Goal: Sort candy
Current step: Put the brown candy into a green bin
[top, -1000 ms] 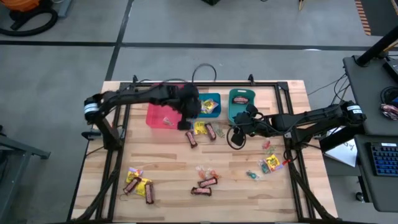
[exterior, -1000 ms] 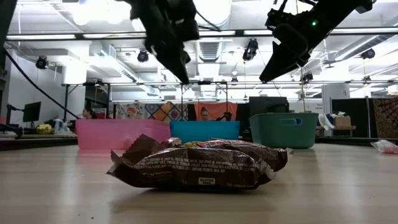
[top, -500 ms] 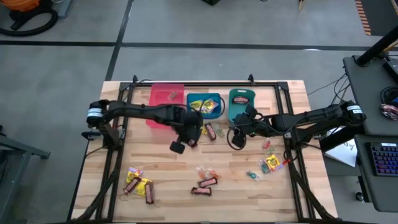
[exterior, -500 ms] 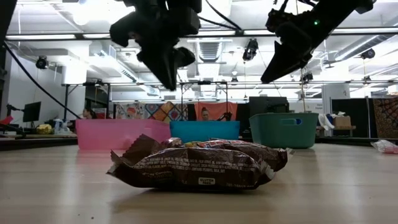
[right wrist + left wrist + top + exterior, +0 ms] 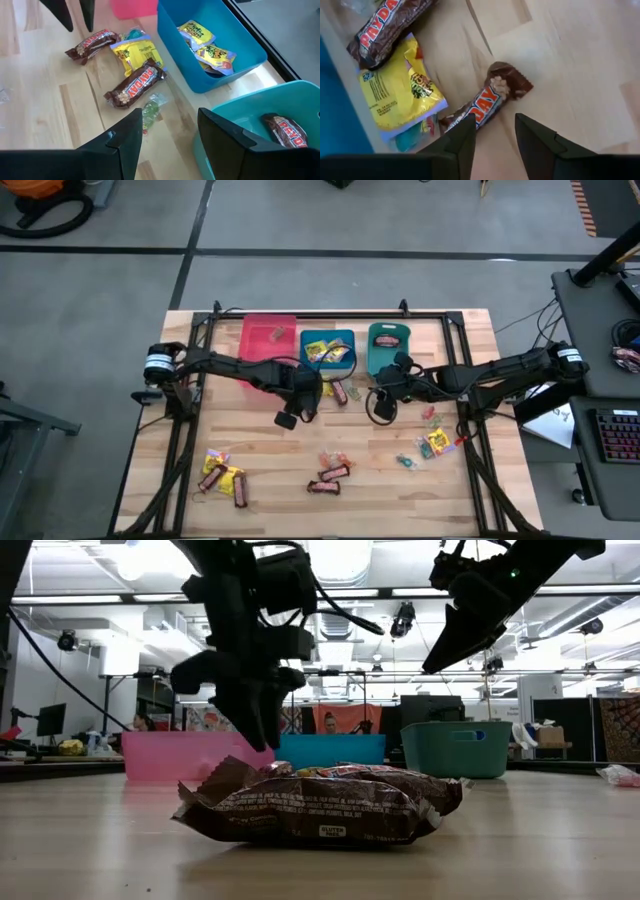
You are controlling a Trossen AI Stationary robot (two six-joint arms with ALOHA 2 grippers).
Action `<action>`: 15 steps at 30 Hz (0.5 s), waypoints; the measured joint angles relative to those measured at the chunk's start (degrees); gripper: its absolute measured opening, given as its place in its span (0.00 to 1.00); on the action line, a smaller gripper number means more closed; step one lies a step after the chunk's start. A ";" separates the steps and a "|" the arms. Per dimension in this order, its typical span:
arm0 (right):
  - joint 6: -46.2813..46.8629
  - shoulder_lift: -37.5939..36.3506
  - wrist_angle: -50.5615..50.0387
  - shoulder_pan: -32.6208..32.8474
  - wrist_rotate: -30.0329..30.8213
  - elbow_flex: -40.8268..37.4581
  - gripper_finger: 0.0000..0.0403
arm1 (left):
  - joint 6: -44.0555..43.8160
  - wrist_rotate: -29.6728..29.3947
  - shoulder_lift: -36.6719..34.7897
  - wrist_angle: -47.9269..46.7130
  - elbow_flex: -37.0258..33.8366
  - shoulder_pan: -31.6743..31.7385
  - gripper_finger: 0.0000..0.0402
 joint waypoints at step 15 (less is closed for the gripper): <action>1.00 0.00 0.49 0.00 0.03 0.00 0.45 | 5.57 -3.34 3.21 7.17 -3.51 -0.03 0.40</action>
